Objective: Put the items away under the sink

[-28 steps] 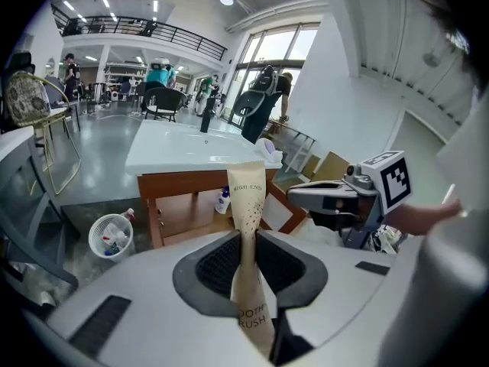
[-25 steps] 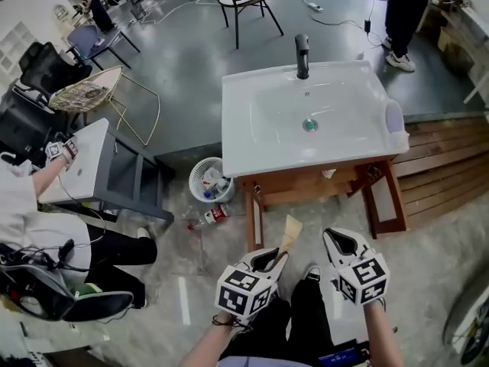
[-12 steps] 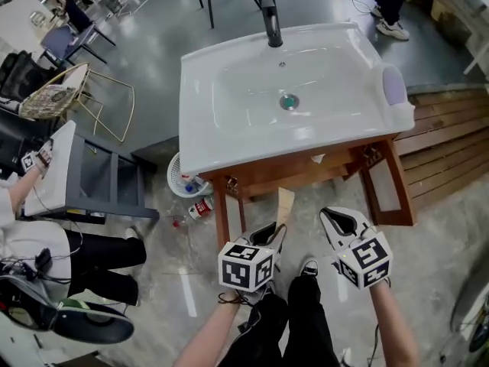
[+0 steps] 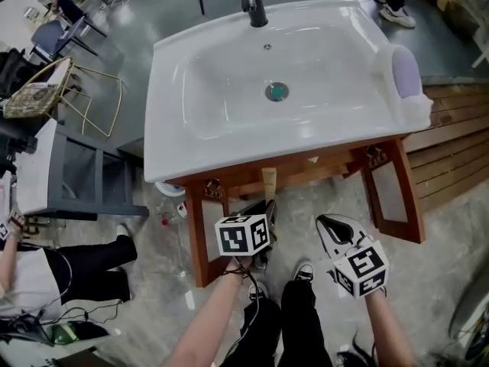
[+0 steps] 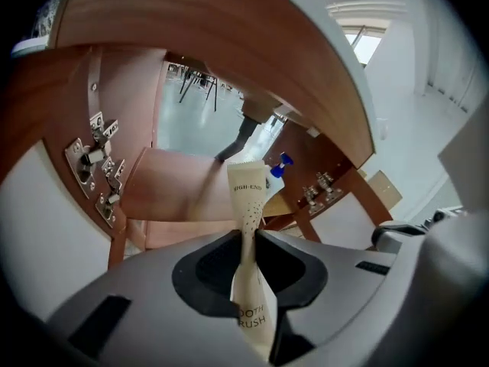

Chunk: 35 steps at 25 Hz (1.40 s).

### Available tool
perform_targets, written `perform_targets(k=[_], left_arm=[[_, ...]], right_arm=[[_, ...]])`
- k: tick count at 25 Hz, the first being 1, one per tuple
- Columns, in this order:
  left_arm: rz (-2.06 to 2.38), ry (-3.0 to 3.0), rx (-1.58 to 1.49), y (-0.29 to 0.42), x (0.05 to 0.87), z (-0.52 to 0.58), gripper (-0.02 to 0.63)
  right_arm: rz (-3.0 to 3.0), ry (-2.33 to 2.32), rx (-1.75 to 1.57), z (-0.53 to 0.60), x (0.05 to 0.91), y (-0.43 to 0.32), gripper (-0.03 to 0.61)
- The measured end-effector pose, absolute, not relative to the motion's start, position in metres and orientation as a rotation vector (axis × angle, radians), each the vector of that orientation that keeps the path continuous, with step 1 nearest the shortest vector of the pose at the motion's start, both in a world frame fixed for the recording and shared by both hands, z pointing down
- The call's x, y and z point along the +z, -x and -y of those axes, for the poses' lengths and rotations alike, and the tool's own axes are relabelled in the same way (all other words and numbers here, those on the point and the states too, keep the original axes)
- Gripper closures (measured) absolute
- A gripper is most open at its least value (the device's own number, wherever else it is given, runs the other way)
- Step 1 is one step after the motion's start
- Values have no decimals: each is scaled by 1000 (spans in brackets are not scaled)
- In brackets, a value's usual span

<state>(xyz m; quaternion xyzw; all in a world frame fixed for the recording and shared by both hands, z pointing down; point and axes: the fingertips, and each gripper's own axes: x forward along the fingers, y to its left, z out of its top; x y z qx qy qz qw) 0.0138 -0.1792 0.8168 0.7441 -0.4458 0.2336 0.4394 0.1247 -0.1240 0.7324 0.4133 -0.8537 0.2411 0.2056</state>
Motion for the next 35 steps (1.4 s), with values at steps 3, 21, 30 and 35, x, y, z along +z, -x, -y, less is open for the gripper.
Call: perform_targets(k=[3, 21, 30, 35], left_arm=[[1139, -1832, 652, -6, 844, 192, 539], [1377, -1663, 622, 35, 931, 297, 538], [1495, -1602, 171, 43, 923, 331, 514], [1523, -1563, 54, 45, 923, 337, 360]], right_arm=[[2382, -1159, 681, 129, 751, -127, 557], [2378, -1164, 737, 125, 838, -143, 557], [2372, -1177, 791, 126, 855, -148, 557], [2368, -1166, 796, 125, 854, -145, 557]])
